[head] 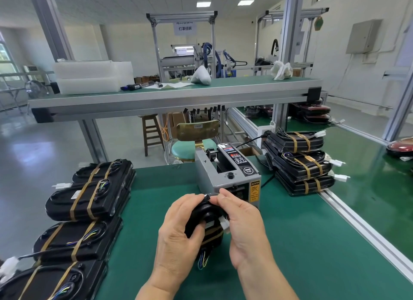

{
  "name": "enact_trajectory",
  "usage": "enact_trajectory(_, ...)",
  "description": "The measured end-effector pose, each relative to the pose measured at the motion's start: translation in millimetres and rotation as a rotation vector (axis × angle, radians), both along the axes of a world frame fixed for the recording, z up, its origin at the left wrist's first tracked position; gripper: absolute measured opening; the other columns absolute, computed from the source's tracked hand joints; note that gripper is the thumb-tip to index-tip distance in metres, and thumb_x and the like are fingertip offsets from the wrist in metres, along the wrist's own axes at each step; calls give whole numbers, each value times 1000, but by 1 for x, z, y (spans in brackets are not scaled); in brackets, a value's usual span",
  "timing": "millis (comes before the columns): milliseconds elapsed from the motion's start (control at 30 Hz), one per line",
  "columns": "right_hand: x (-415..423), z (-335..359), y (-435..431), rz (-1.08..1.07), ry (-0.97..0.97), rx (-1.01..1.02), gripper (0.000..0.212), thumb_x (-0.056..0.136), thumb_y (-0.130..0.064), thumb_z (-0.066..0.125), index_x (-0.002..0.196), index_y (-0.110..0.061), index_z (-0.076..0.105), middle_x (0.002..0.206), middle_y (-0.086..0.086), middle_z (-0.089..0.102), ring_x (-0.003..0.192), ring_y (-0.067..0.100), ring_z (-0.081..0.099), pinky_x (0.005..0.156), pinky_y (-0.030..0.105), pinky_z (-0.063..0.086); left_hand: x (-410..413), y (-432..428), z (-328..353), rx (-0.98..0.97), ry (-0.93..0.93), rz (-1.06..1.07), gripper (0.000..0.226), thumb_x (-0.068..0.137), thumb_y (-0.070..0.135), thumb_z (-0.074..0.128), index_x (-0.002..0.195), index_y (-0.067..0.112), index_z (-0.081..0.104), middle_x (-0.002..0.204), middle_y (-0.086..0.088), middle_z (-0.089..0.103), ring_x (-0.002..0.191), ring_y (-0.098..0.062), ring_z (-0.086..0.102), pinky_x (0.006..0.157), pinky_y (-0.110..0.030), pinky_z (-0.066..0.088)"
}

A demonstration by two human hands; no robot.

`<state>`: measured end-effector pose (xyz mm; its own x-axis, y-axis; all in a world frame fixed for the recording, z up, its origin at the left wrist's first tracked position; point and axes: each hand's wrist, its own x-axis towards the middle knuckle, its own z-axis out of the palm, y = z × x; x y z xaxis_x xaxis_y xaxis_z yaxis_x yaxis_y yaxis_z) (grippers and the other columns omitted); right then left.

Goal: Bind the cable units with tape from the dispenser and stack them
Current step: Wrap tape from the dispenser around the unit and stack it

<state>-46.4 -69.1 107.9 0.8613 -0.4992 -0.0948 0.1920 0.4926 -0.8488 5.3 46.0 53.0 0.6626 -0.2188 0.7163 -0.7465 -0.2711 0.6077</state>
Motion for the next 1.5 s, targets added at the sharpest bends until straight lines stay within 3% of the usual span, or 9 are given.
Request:
enact_trajectory(300, 0, -2, 1, -11, -13, -46, 22, 84, -2, 67, 67, -9, 79, 118, -6, 65, 74, -9, 67, 52, 5, 45, 1, 1, 1, 11, 5, 1, 72, 70, -9, 72, 121, 39, 62, 125, 15, 58, 122, -17, 55, 104, -16, 38)
enact_trajectory(467, 2, -9, -4, -108, -24, -79, 16, 90, -7, 65, 84, -15, 78, 86, -1, 75, 72, 1, 67, 55, 10, 49, 2, 4, 3, -5, -9, -9, 63, 72, 2, 68, 122, 40, 60, 123, 12, 60, 120, -18, 57, 103, -19, 40)
enact_trajectory(633, 2, -16, -8, -105, -15, -116, 22, 93, 0, 60, 90, -11, 78, 81, -3, 77, 67, -4, 67, 56, 7, 47, 1, 5, 5, 8, -14, -1, 61, 74, 2, 68, 123, 39, 60, 122, 11, 60, 119, -20, 57, 102, -22, 41)
enact_trajectory(900, 6, -25, -11, -69, -12, -117, 30, 93, 5, 54, 96, -13, 77, 90, 1, 78, 81, 5, 72, 62, 11, 51, -2, 4, 15, 314, -96, 138, 78, 71, -3, 75, 134, 38, 54, 126, -2, 55, 117, -22, 51, 97, -37, 45)
enact_trajectory(1000, 9, -32, -17, -55, 12, -76, 29, 92, 5, 54, 95, -12, 77, 93, 3, 77, 86, 10, 72, 65, 15, 53, -2, 0, 25, 458, -131, 152, 79, 67, -2, 74, 135, 34, 57, 116, -2, 57, 104, -24, 55, 91, -38, 47)
enact_trajectory(1133, 24, -45, -39, -151, 132, 17, 19, 92, 5, 56, 97, -5, 72, 88, 9, 73, 76, 18, 67, 66, 24, 53, 2, 0, 34, 538, -86, 153, 74, 72, 3, 68, 136, 38, 54, 108, 3, 54, 97, -20, 53, 84, -36, 48)
enact_trajectory(1300, 45, -58, -65, -249, 276, -5, 9, 91, 0, 61, 92, 1, 69, 67, 5, 56, 52, 11, 48, 42, 17, 43, 7, -3, 43, 662, -37, 160, 64, 78, 30, 68, 137, 43, 46, 105, 8, 44, 95, -17, 46, 85, -30, 41)
enact_trajectory(1433, 57, -59, -69, -242, 328, -27, 13, 91, -6, 65, 80, 0, 68, 60, 3, 54, 45, 8, 47, 38, 17, 41, 11, -9, 53, 710, 32, 187, 67, 71, 68, 63, 131, 48, 44, 100, 11, 43, 90, -15, 47, 84, -28, 41)
enact_trajectory(1500, 60, -57, -70, -243, 346, -34, 16, 91, -10, 66, 76, -2, 66, 60, 4, 56, 46, 10, 49, 37, 18, 42, 12, -12, 56, 760, 53, 201, 76, 66, 85, 47, 131, 46, 43, 105, 12, 45, 97, -12, 48, 89, -28, 39)
